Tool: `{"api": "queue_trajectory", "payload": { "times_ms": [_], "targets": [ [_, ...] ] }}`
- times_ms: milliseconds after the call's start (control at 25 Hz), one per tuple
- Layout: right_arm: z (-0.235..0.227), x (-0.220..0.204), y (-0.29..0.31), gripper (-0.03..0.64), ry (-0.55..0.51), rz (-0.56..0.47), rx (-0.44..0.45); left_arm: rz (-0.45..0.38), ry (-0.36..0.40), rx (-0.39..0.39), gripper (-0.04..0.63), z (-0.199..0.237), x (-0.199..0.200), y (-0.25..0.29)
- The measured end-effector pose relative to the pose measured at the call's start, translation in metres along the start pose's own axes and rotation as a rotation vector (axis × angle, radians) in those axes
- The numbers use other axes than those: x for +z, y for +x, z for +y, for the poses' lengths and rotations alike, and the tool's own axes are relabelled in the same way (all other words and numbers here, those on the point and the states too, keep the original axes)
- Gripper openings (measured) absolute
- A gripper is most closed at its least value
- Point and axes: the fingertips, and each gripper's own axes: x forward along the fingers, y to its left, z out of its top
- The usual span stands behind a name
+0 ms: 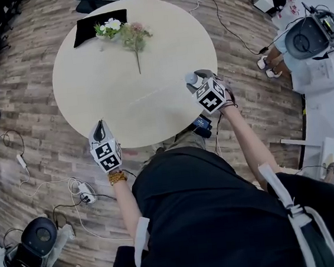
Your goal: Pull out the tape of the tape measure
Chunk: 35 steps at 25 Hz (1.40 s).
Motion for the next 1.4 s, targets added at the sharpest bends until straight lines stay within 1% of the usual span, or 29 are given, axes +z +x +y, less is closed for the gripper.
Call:
{"api": "queue_trajectory", "payload": {
  "times_ms": [280, 960, 1400],
  "targets": [
    [0.006, -0.003, -0.001, 0.215, 0.004, -0.002, 0.006, 0.005, 0.024, -0.032, 0.017, -0.013, 0.001, 0.004],
    [0.018, -0.006, -0.004, 0.215, 0.017, -0.006, 0.016, 0.018, 0.015, -0.039, 0.018, -0.011, -0.011, -0.006],
    [0.018, -0.013, 0.004, 0.215, 0.044, 0.0, 0.022, 0.056, 0.026, -0.046, 0.017, -0.016, -0.023, -0.001]
  ]
}}
